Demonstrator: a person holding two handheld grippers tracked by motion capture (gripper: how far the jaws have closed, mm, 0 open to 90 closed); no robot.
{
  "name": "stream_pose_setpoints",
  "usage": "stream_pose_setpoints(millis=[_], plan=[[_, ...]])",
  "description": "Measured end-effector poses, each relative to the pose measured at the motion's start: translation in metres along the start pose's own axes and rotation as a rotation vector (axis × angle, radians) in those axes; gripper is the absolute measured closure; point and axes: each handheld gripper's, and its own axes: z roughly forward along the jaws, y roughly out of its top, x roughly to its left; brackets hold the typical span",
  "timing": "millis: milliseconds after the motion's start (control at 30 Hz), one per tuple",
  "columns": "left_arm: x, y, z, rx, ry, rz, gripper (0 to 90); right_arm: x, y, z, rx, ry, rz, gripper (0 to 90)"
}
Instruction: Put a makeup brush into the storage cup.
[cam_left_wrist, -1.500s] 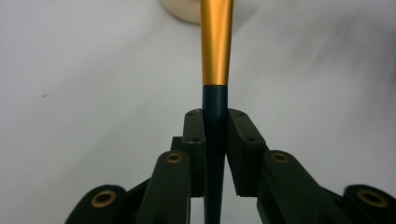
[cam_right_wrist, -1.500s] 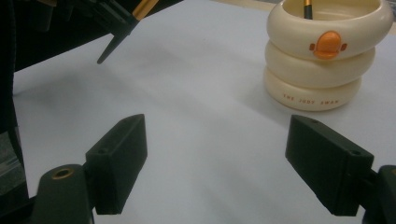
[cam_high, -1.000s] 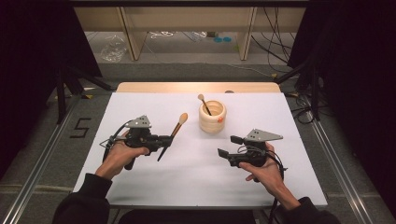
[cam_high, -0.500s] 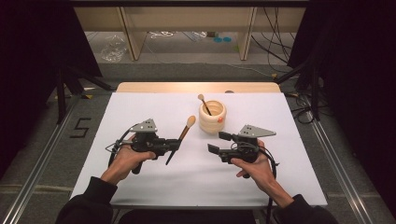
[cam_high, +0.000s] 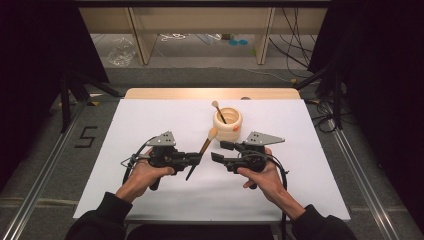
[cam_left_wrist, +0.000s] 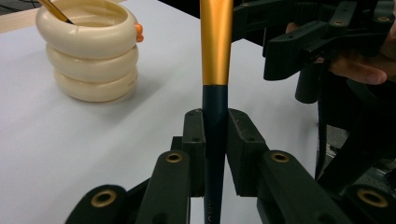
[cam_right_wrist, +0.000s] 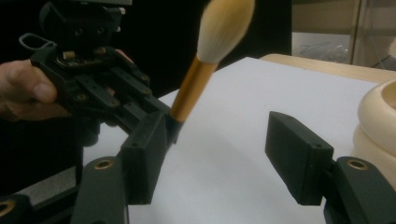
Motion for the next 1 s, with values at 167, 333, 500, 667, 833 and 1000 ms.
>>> stream_pose_setpoints(millis=[167,333,500,667,833,1000], plan=[[-0.006,0.001,0.006,-0.001,-0.024,0.000,78.4,0.004,0.002,0.003,-0.008,0.024,-0.017,45.0],[-0.007,0.001,0.008,-0.001,-0.023,0.001,78.4,0.005,0.003,0.006,-0.002,0.039,-0.016,49.9],[-0.008,0.001,0.008,-0.012,-0.017,0.002,78.3,0.006,0.003,0.008,0.007,0.054,-0.003,53.8],[-0.009,0.002,0.010,-0.022,-0.023,0.006,78.4,0.006,0.003,0.011,-0.010,0.072,0.011,57.2],[-0.012,0.002,0.012,-0.034,-0.028,0.009,78.4,0.005,0.003,0.013,-0.016,0.086,0.038,60.9],[-0.013,0.003,0.013,-0.041,-0.025,0.011,78.4,0.007,0.003,0.012,-0.005,0.098,0.058,65.7]])
